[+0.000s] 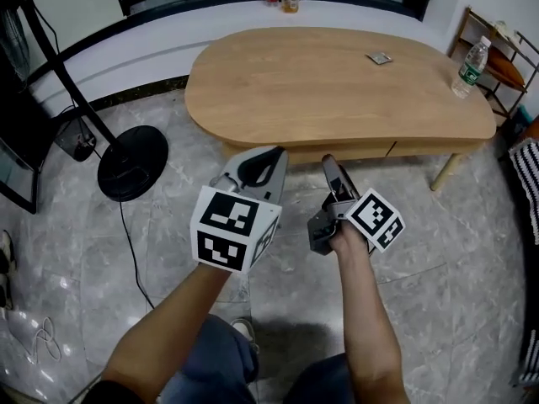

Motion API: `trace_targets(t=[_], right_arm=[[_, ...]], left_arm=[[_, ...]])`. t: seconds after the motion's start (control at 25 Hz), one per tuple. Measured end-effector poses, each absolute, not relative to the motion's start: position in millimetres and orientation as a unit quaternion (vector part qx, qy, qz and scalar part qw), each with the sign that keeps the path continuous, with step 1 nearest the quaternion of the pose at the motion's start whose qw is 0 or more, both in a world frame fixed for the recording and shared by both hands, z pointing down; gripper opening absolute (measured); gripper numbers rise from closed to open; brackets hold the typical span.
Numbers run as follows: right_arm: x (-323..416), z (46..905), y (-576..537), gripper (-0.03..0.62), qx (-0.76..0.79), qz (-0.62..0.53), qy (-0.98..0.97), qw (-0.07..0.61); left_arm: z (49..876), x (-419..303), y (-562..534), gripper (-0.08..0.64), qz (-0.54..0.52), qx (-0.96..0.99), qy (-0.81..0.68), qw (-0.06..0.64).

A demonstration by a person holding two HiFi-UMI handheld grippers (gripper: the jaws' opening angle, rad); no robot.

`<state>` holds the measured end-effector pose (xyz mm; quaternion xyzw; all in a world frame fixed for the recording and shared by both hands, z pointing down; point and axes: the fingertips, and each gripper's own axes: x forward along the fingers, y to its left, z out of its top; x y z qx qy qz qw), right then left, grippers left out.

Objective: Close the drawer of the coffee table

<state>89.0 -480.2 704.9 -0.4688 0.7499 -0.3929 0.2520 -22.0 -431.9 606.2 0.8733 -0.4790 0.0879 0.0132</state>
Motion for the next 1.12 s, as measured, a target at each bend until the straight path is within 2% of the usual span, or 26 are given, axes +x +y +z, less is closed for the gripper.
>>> trace_targets(t=[0.16,0.4,0.64,0.84,1.12], right_arm=[[94.1,653.1,-456.2,0.208,-0.473,-0.401,0.755,0.214],[91.1,516.4,-442.8,0.172,-0.488,-0.363,0.779,0.151],[68.3,354.0,-445.1,0.159,-0.489,-0.300,0.816,0.073],[38.9,231.4,-446.3,0.135,-0.490,-0.270,0.827,0.050],[-12.4,124.8,-432.5,0.100,-0.489,-0.201,0.849,-0.004]], left_arm=[[546.4,-21.7,-429.9,0.002,0.094,0.873,-0.477,0.026],[431.9,-35.7,-429.0,0.002,0.108,0.870,-0.479,0.035],[301.4,-57.3,-430.3,0.002,0.111,0.870,-0.478,0.045],[200.0,-87.4,-431.6,0.002,0.105,0.872,-0.476,0.049],[100.5,-133.6,-426.0,0.002,0.092,0.877,-0.471,0.029]])
